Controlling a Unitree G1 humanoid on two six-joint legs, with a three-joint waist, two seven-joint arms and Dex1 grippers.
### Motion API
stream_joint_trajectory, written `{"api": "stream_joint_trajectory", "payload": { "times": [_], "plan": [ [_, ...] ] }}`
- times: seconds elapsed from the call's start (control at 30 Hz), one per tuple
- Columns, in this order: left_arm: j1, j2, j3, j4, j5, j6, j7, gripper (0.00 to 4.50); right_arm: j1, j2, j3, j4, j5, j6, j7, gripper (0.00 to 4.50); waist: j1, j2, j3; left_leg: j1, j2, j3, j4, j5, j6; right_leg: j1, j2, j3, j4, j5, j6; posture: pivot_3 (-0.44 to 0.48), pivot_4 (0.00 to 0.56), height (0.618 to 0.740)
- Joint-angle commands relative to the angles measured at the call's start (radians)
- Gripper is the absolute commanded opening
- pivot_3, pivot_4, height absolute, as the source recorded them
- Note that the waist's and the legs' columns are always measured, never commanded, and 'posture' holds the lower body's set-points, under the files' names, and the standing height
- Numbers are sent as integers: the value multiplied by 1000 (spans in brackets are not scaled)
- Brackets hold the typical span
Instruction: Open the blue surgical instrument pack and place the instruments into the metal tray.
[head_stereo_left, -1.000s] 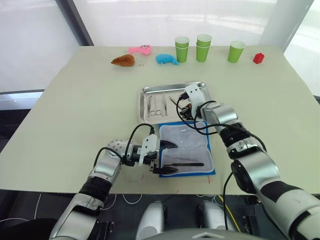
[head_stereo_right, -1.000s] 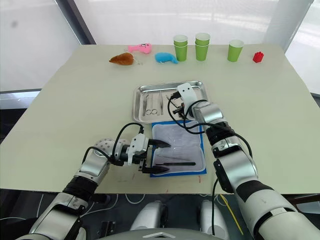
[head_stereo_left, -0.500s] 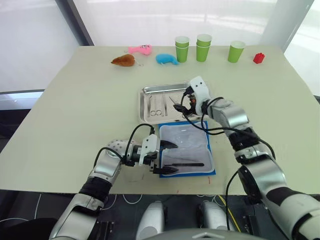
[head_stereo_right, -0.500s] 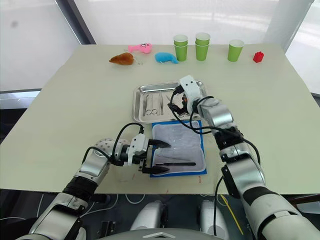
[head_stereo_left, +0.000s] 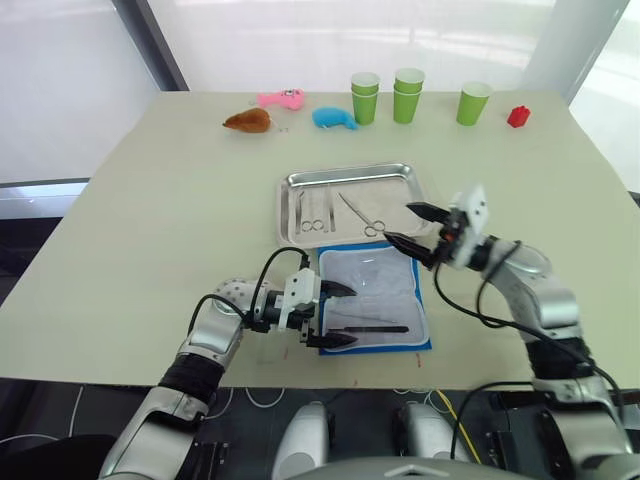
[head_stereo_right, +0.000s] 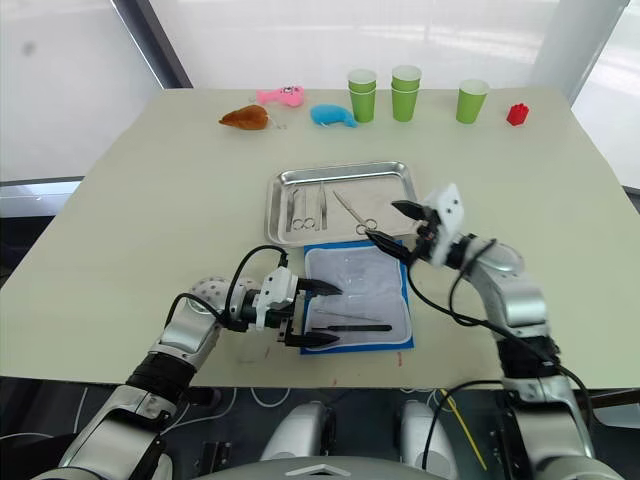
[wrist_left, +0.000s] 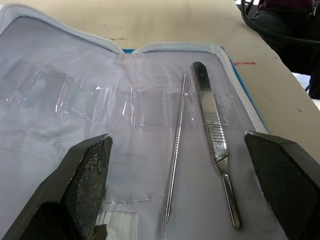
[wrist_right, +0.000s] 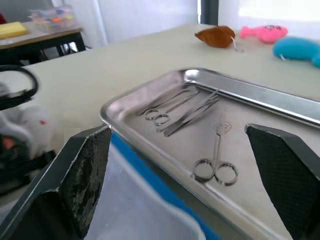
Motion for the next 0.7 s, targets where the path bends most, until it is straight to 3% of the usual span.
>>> {"api": "stream_joint_trajectory", "payload": {
  "times": [0.03, 0.2, 0.4, 0.7],
  "plan": [
    [66, 3, -78, 128, 91, 81, 7, 4500, 30, -136, -99, -80, 149, 0, 205, 4466, -1, -2, 2, 0, 0, 0, 0, 0, 0, 0, 0, 0, 0, 0, -1, 0, 150, 740],
    [63, 3, -79, 144, 93, 69, -1, 4500, 86, -345, -189, -118, 287, 70, 408, 4466, 1, -2, 3, 0, 0, 0, 0, 0, 0, 0, 0, 0, -1, -1, -3, 0, 150, 740],
    [58, 11, -77, 161, 98, 60, -15, 4500, 118, -538, -273, -81, 326, -3, 624, 4466, -1, -2, 3, -1, 0, 1, 0, 0, 0, 0, 0, 0, -4, -1, -2, 0, 150, 740],
    [67, 29, -75, 160, 100, 54, -29, 4500, 115, -702, -234, -44, 394, -143, 657, 4466, -1, -2, 3, 0, 1, 1, -2, 0, 0, 0, 0, 0, -5, -2, -3, 0, 150, 740]
  ]
}}
